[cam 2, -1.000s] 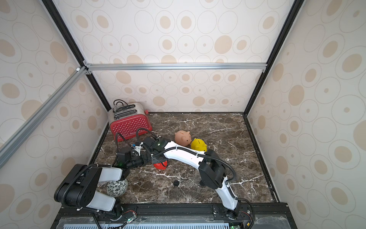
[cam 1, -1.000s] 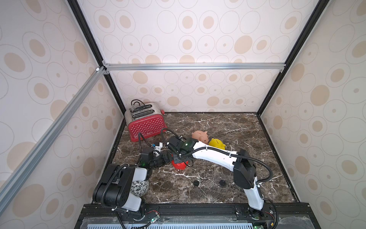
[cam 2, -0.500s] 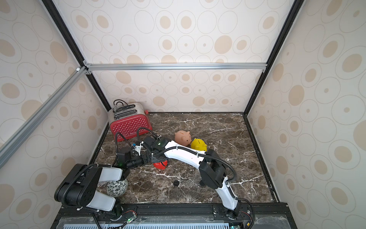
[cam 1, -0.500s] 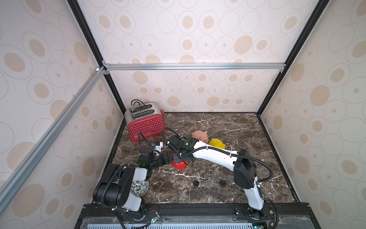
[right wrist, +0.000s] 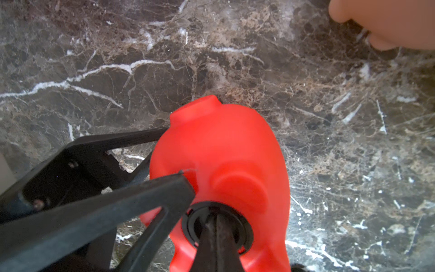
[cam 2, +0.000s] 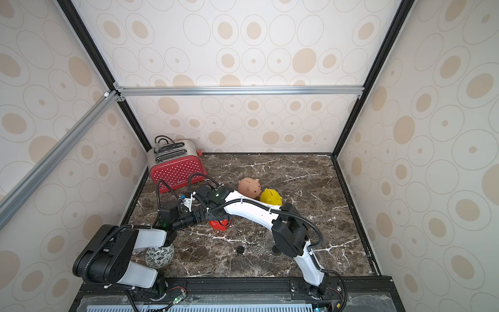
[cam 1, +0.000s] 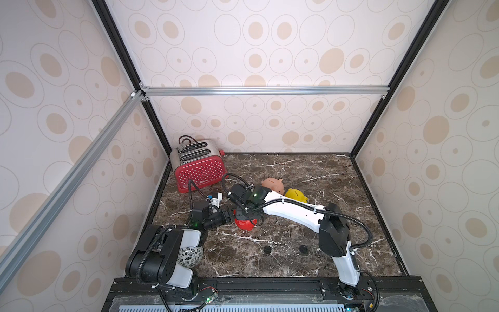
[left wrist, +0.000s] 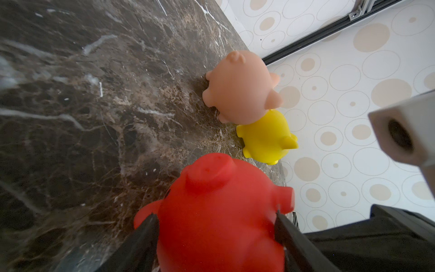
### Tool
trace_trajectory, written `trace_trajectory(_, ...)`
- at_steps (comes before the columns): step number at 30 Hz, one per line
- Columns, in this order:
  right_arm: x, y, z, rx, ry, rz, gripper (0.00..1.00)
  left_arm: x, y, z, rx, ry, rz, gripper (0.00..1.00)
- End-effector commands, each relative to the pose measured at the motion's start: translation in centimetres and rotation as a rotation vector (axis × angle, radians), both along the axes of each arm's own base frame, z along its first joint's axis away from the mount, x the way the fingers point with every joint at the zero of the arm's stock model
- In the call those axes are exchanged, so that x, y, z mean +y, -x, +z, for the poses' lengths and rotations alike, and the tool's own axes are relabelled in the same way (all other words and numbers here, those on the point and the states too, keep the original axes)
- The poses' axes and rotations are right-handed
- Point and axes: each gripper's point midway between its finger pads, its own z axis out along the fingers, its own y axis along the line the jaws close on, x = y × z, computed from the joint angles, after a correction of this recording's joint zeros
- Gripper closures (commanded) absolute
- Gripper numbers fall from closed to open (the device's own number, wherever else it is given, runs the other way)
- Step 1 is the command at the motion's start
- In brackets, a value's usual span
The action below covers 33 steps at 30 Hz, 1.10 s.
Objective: Close piggy banks
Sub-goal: Screw the knob on the piggy bank.
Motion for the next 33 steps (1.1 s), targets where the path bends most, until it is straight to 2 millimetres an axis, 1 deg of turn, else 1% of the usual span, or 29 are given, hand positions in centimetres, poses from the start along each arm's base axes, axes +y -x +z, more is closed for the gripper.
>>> trace_trajectory(1,-3.5,1.0,-2.4,0.103,0.121,-0.126,1.0,-0.1,1.6,-2.3,0.119,-0.019,0.004,0.32)
trace_trajectory(4,-4.1,1.3,-2.9,0.134,0.117,-0.192,1.0,-0.2,1.6,-2.0,0.114,-0.022,0.005,0.32)
trace_trajectory(10,-4.4,1.6,-3.6,0.176,0.093,-0.268,1.0,-0.1,2.0,-1.6,0.109,-0.034,0.006,0.32)
trace_trajectory(16,-4.8,1.5,-3.8,0.206,0.054,-0.337,1.0,-0.2,2.0,-0.8,0.099,-0.025,0.007,0.32)
trace_trajectory(26,-4.8,1.0,-3.5,0.207,0.019,-0.347,1.0,-0.2,1.7,1.0,0.065,-0.031,0.011,0.31)
trace_trajectory(33,-4.8,0.7,-2.8,0.194,0.005,-0.335,1.0,0.0,1.5,2.3,0.036,-0.048,0.021,0.3)
